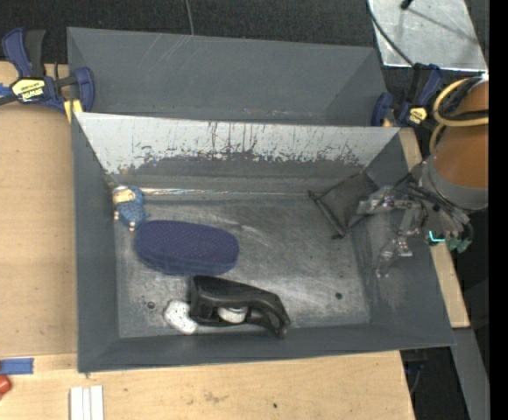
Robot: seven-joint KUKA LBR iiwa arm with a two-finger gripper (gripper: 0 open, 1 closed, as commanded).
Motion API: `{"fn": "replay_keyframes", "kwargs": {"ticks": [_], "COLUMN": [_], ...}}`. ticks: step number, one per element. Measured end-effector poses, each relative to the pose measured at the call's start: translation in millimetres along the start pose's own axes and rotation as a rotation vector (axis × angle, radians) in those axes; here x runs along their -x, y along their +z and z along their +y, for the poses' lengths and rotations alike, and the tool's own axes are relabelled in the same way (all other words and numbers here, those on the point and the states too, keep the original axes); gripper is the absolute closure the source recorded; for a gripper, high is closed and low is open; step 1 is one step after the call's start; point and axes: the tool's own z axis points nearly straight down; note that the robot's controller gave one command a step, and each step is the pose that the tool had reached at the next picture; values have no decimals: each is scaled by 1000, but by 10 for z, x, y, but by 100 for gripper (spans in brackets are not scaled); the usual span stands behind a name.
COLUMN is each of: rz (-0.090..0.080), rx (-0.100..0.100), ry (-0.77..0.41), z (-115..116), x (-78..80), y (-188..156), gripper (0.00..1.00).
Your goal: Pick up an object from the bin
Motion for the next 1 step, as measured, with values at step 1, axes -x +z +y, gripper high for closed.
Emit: {"fn": "replay_keyframes", "kwargs": {"ticks": [1], "rz": [-9], "rx": [-1], "ry": [-142], "z": [33], "x": [792], "y": [415], "gripper": [0]}}
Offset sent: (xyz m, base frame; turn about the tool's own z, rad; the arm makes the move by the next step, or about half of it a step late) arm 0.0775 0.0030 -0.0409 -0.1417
